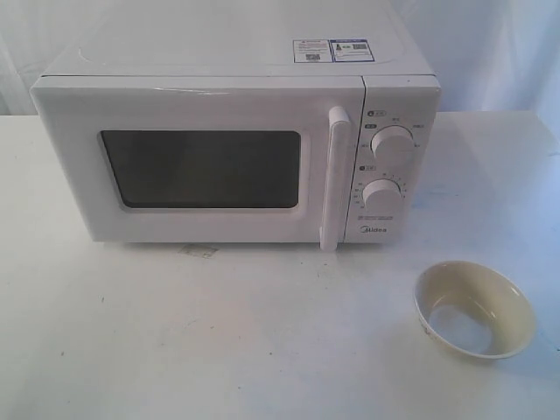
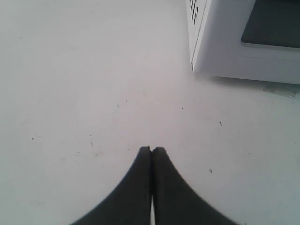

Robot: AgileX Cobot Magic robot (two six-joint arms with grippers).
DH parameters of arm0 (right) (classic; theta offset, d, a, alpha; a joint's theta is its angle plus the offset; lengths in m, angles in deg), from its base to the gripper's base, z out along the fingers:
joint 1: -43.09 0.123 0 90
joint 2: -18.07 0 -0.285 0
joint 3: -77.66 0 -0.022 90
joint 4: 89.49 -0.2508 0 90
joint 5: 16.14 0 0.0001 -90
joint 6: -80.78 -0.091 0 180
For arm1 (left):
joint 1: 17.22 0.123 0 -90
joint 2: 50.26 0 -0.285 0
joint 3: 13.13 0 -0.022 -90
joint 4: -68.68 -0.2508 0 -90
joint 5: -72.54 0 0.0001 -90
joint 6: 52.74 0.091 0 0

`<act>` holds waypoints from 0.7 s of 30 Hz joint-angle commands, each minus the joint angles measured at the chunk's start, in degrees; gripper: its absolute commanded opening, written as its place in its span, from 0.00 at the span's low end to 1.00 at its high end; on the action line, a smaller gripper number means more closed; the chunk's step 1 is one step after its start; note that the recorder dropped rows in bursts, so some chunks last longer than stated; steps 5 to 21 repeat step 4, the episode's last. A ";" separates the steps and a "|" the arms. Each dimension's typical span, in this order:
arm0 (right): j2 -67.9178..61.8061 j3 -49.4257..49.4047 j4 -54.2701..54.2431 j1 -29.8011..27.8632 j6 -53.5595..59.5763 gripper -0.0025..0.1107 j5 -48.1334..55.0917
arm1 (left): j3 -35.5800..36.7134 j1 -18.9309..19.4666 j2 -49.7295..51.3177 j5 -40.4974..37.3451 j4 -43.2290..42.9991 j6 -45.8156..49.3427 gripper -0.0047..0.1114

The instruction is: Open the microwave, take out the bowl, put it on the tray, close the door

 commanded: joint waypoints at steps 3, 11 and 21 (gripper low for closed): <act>0.36 -0.17 0.32 -0.35 -0.27 0.02 -0.03 | 0.19 0.12 -0.27 -0.15 0.52 0.21 0.04; 0.36 -0.17 0.32 -0.35 -0.27 0.02 -0.03 | 0.19 0.12 -0.27 -0.15 0.52 0.21 0.04; 0.36 -0.17 0.32 -0.35 -0.27 0.02 -0.03 | 0.19 0.12 -0.27 -0.15 0.52 0.21 0.04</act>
